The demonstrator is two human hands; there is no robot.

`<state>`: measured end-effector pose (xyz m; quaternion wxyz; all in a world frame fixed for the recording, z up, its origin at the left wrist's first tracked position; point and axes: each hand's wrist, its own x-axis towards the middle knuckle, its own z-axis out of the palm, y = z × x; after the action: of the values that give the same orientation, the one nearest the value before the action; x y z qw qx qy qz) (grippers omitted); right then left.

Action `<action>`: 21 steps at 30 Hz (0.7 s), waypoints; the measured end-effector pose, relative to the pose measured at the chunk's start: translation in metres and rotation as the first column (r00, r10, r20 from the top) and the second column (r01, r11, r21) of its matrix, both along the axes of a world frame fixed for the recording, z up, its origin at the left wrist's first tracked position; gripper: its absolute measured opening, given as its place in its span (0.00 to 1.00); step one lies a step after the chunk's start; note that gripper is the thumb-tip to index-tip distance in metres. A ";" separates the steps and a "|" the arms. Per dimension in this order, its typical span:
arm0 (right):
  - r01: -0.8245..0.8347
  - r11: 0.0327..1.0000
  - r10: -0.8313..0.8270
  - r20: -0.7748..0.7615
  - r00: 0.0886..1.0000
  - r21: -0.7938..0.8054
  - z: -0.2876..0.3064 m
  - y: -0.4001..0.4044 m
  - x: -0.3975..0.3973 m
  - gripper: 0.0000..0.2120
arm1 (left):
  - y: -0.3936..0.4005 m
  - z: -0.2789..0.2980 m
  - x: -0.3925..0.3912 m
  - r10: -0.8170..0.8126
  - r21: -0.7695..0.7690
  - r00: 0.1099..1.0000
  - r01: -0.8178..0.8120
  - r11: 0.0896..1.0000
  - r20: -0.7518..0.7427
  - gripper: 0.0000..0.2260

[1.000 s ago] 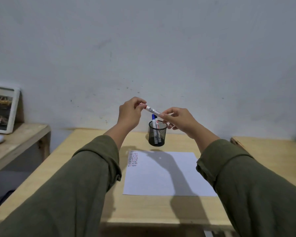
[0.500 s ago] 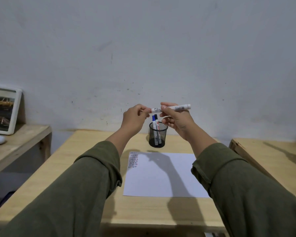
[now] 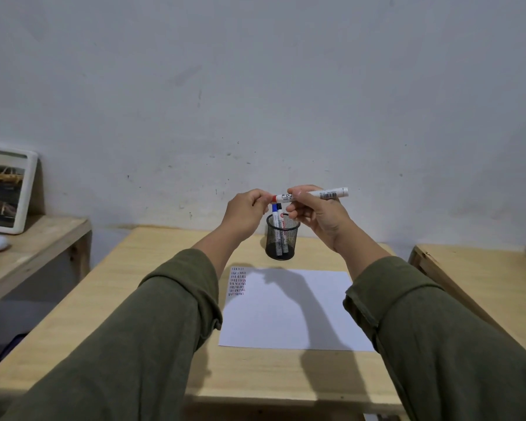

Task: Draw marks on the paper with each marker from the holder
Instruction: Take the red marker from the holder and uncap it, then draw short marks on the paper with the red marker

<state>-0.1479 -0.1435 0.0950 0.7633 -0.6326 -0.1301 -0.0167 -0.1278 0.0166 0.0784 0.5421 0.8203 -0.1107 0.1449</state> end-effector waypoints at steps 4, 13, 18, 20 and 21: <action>-0.035 0.999 0.035 0.006 0.999 -0.042 -0.006 -0.001 0.001 0.04 | 0.005 -0.008 0.006 -0.027 -0.007 0.994 0.026 1.000 -0.101 0.13; -0.145 0.987 0.144 -0.025 0.989 -0.062 -0.020 0.002 0.000 0.08 | 0.029 -0.023 0.007 0.076 -0.206 0.915 -0.169 0.964 -0.395 0.16; -0.148 0.987 0.143 -0.069 0.987 -0.064 -0.032 0.008 0.001 0.07 | 0.055 -0.049 -0.003 0.186 0.040 0.944 -0.182 0.982 -0.272 0.11; -0.143 0.988 0.138 -0.091 0.986 -0.057 -0.041 0.014 0.001 0.07 | 0.058 -0.058 -0.007 0.233 0.046 0.939 -0.229 0.972 -0.252 0.09; -0.142 0.988 0.136 -0.104 0.985 -0.056 -0.047 0.017 0.001 0.07 | 0.059 -0.064 -0.008 0.255 0.033 0.936 -0.255 0.966 -0.244 0.08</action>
<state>-0.1470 -0.1261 0.0482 0.7478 -0.6458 -0.1362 0.0724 -0.1359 0.0752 0.0149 0.5277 0.8397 0.0645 0.1109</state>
